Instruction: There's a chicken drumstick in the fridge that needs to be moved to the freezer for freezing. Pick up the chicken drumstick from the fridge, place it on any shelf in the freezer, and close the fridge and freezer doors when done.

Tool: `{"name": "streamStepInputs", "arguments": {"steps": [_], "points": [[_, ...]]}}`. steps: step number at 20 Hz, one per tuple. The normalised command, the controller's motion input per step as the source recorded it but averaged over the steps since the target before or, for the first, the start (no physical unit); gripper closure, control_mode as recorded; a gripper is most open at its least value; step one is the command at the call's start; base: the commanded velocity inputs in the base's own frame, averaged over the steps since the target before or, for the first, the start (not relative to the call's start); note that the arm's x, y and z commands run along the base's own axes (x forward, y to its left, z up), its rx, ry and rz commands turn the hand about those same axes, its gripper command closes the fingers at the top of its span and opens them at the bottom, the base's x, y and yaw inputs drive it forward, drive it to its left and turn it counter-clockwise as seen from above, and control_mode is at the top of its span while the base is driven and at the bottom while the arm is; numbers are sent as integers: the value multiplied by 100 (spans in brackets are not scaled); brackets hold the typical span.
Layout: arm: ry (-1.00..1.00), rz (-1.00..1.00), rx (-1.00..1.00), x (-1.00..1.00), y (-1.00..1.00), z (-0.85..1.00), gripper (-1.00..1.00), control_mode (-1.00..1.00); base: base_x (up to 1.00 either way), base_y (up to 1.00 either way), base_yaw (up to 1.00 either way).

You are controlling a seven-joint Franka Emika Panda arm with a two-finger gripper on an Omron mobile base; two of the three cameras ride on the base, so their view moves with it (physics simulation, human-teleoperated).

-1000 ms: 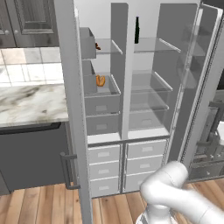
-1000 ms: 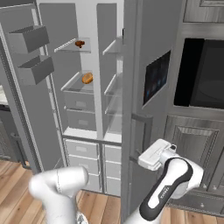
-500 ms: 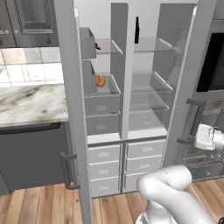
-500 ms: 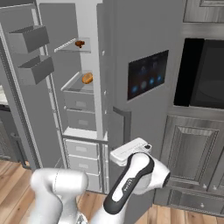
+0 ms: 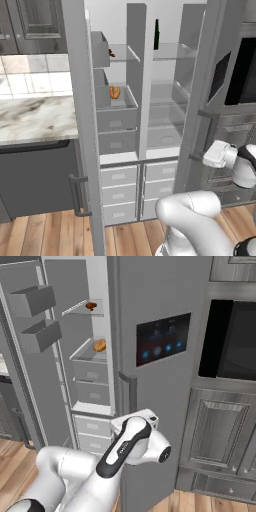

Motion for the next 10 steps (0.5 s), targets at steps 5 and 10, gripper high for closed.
{"name": "streamStepInputs", "arguments": {"steps": [5,10], "points": [[15,-10,-1,22,57,17,-100,-100,0,0,0],[18,-6,0,28,53,2,-100,-100,0,0,0]]}}
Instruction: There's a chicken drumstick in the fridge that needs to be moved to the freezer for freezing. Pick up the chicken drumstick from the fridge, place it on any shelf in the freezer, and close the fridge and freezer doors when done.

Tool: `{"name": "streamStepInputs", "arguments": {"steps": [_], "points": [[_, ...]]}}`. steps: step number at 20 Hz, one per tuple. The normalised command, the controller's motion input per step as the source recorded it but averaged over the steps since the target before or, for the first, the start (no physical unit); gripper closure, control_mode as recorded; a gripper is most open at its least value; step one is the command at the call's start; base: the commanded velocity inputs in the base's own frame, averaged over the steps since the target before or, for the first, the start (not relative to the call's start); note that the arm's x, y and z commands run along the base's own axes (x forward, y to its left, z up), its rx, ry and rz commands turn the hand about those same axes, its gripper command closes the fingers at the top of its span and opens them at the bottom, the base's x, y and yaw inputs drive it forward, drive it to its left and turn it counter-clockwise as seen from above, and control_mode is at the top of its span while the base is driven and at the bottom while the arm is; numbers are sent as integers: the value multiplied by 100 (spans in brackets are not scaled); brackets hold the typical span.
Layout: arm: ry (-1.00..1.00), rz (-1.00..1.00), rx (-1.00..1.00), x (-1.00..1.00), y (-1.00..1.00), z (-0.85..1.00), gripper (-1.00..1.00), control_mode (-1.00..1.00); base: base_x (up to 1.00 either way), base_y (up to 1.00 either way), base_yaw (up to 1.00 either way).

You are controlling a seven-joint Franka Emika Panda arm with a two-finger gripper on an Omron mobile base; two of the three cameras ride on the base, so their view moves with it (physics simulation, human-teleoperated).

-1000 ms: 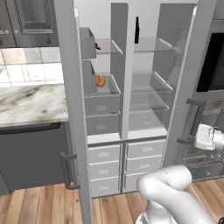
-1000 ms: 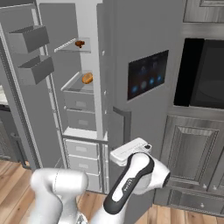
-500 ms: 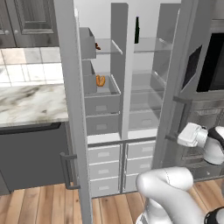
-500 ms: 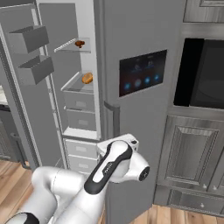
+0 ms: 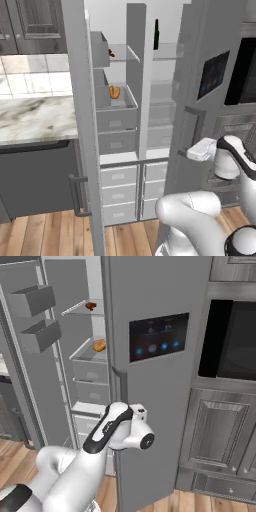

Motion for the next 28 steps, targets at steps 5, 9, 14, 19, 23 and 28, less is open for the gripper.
{"name": "streamStepInputs", "arguments": {"steps": [5,9,14,19,23,28], "points": [[21,-6,0,48,53,10,-100,-100,0,0,0],[23,-6,0,58,56,6,-100,-100,0,0,0],[17,-5,0,48,43,1,-100,-100,0,0,0],[16,-4,0,48,32,3,-100,-100,0,0,0],[8,-4,0,42,26,1,-100,-100,0,0,0],[7,-1,0,42,3,8,-100,-100,0,0,0]]}}
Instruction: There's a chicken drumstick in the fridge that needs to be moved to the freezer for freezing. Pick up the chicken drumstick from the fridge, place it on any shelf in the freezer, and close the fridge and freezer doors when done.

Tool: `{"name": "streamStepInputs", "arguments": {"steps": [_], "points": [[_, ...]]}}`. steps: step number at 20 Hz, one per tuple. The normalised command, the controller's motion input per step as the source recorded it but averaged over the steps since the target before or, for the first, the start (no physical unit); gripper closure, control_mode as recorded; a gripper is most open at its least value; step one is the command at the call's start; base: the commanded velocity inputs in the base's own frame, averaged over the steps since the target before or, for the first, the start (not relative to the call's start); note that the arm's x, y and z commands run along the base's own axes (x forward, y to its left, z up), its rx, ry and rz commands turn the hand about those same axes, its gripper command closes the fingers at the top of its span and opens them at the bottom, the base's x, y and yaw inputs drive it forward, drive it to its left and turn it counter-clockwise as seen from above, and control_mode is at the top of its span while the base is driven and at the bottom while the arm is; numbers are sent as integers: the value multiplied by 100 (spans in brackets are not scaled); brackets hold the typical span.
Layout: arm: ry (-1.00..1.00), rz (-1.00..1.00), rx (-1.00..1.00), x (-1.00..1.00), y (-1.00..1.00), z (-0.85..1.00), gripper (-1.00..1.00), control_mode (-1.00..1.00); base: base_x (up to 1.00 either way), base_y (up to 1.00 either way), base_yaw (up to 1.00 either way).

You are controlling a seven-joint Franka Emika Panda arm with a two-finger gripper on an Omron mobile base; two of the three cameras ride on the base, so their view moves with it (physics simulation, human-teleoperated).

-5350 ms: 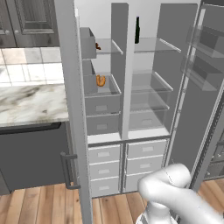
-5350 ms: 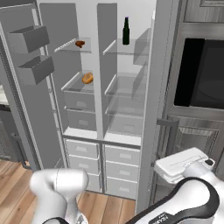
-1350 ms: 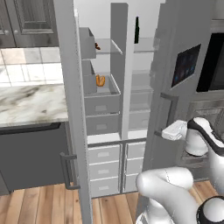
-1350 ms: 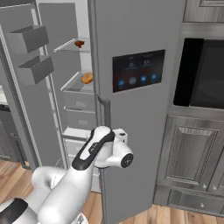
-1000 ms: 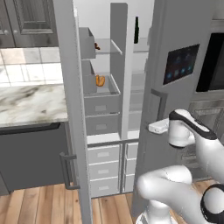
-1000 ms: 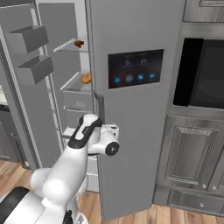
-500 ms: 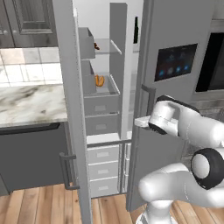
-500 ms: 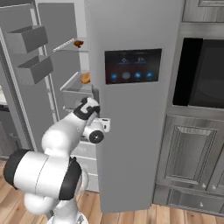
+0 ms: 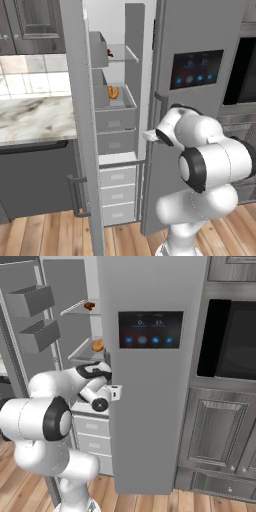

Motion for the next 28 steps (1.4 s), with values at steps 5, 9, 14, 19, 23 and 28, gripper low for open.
{"name": "streamStepInputs", "arguments": {"steps": [5,9,14,19,23,28], "points": [[7,0,0,63,0,10,-100,-100,0,0,0],[6,0,0,65,-4,11,-100,-100,0,0,0],[4,0,0,60,-3,5,-100,-100,0,0,0],[4,0,0,56,0,0,-100,-100,0,0,0],[0,0,0,14,-1,10,-100,-100,0,0,0],[-9,0,2,-17,-13,13,-100,-100,0,0,0]]}}
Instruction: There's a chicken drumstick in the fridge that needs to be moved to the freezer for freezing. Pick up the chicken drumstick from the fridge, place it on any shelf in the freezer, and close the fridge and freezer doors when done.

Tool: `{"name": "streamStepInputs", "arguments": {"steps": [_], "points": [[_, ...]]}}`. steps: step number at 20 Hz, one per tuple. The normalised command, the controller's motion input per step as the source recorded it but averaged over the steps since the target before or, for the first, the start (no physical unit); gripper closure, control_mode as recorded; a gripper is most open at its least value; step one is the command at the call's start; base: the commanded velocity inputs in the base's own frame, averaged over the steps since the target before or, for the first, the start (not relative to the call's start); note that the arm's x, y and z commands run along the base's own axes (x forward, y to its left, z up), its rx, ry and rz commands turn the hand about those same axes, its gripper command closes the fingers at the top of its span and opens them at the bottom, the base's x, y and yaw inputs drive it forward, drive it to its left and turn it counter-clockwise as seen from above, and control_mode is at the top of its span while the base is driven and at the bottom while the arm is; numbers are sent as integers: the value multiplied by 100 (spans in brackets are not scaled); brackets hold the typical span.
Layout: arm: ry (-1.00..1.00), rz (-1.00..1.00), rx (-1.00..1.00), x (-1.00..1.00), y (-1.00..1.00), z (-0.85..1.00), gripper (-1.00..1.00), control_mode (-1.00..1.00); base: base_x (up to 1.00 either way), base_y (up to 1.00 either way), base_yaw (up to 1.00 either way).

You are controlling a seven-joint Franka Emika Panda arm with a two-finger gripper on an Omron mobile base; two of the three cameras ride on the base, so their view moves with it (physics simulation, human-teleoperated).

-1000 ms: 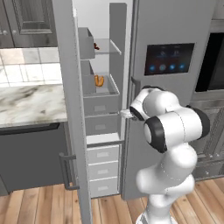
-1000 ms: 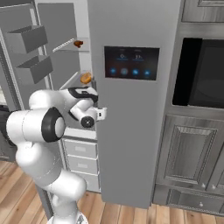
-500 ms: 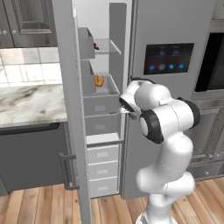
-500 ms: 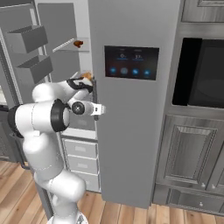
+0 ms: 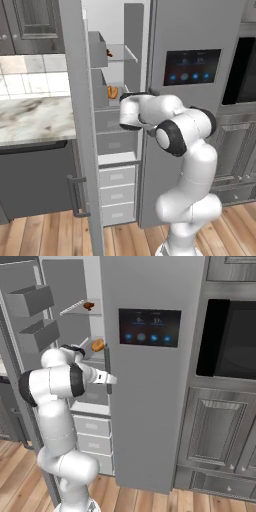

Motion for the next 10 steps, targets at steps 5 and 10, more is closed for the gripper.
{"name": "streamStepInputs", "arguments": {"steps": [5,10], "points": [[-21,0,5,-40,-9,21,-100,-100,0,0,0],[-10,0,7,-33,-6,38,-100,-100,0,0,0]]}}
